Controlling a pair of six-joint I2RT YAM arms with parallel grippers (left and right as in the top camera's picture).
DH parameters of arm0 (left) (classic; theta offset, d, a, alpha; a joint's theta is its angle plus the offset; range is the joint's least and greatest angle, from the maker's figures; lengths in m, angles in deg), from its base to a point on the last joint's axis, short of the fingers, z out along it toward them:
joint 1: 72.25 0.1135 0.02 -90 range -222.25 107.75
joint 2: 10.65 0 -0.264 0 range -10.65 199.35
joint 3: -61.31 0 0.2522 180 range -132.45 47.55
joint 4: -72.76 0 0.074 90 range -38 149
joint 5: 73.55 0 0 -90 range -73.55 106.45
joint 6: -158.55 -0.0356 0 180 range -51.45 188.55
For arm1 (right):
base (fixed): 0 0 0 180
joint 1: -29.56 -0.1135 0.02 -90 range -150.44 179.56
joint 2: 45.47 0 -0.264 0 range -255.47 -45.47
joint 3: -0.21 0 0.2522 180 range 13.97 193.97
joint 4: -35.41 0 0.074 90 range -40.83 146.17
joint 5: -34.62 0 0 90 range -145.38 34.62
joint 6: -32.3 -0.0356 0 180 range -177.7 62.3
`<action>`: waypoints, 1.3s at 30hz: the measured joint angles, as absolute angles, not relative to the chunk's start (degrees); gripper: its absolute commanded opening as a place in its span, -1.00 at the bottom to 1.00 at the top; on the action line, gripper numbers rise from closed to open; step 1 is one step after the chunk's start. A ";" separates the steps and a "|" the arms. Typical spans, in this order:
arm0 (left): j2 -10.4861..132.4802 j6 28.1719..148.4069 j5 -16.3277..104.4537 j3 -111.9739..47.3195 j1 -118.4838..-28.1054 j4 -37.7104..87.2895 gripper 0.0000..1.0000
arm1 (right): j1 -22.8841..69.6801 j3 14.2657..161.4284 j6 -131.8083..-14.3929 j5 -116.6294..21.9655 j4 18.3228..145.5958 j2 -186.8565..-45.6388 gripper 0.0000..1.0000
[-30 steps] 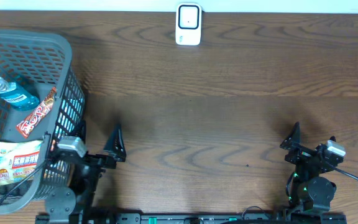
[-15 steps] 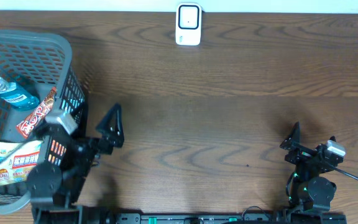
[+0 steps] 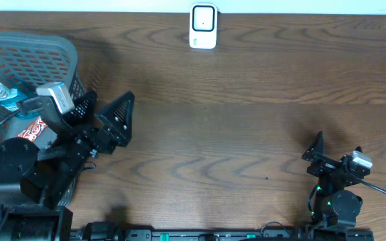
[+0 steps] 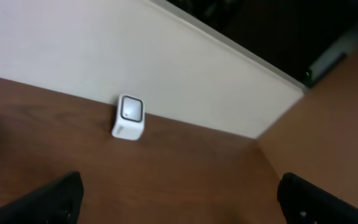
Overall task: Scan the item barcode
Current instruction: 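Reach the left gripper into the basket and grasp the blue bottle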
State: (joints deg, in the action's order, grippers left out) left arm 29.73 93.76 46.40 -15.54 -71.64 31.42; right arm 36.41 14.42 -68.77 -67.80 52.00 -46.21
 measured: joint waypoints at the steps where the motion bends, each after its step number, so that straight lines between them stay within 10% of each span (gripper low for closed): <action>1: 29.82 93.22 47.06 -15.54 -71.64 31.42 0.96 | 36.41 14.42 -68.77 -67.80 52.00 -46.21 0.98; 39: 74.62 112.12 21.75 -49.68 -38.51 1.76 0.96 | 36.41 14.42 -68.77 -67.78 52.00 -46.21 0.98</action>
State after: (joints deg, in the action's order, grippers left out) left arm 74.62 112.12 21.75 -49.68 -38.51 1.76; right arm 36.41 14.42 -68.77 -67.78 52.00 -46.21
